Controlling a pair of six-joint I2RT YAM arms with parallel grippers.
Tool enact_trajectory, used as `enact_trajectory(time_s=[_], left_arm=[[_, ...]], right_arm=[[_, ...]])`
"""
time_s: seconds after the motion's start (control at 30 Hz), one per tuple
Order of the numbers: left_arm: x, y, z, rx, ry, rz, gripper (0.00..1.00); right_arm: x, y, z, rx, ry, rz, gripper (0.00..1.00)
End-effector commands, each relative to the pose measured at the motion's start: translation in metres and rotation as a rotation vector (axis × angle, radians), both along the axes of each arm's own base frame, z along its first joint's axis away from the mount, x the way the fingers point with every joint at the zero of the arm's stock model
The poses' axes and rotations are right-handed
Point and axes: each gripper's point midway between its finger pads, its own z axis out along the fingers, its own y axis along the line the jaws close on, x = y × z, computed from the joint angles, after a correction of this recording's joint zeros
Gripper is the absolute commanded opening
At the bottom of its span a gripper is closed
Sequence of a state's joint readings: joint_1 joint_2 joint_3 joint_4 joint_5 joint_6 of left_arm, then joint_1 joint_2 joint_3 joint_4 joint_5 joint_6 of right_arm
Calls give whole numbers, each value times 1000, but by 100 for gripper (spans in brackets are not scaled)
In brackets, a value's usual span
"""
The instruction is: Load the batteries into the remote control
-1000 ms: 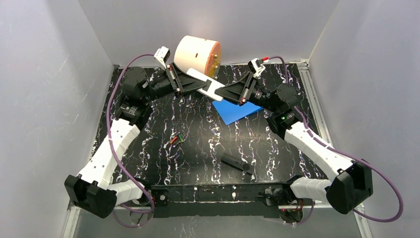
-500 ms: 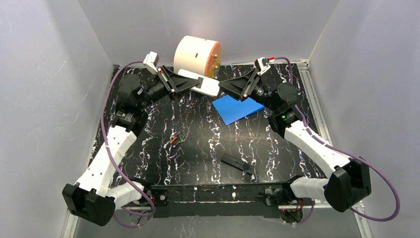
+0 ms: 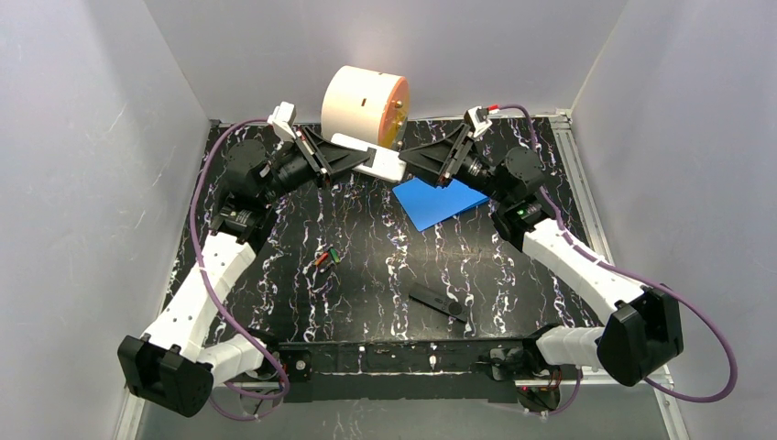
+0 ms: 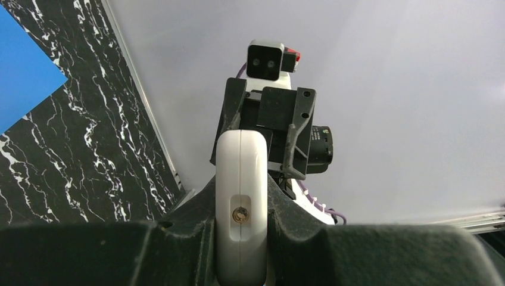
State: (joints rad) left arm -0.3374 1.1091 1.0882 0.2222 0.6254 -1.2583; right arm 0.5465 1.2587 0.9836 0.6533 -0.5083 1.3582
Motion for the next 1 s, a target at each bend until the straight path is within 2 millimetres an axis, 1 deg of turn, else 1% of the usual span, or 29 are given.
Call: enact_trajectory(time_s=[0.0,0.07,0.2,0.3,0.47,0.57,0.63,0.73,0.8,0.83,0.9,0.97], left_arm=[[-1,1,8,11,-51,6,0],[-1,0,7,11,-50,5,0],[1,-1,7,13,-47,1,0],[2,0,5,22,-51,4,0],[6,2,5,73,-82,31,0],[10,5,4,140,-112,49,0],[13,6,7,177,-135,58,0],[12,3,7,178,-150,36,0],[13,5,4,212,-162,43,0],[13,7,-2,240,-150,47,0],[13,9,-5,268,-157,53,0],[14,8,-6,271,-157,52,0]], right_arm=[[-2,0,-1,-71,8,-15,59],[3,0,-15,-120,38,-40,54],[5,6,-12,-120,19,-35,48],[4,9,-6,-123,10,-28,40],[3,6,-11,-167,76,-39,30],[3,5,-24,-224,135,-48,24],[4,5,-26,-223,150,-47,21],[7,7,-23,-207,155,-48,19],[9,8,-19,-199,161,-46,18],[9,9,-16,-198,165,-45,18],[10,10,-15,-201,178,-42,23],[11,12,-18,-198,216,-31,30]])
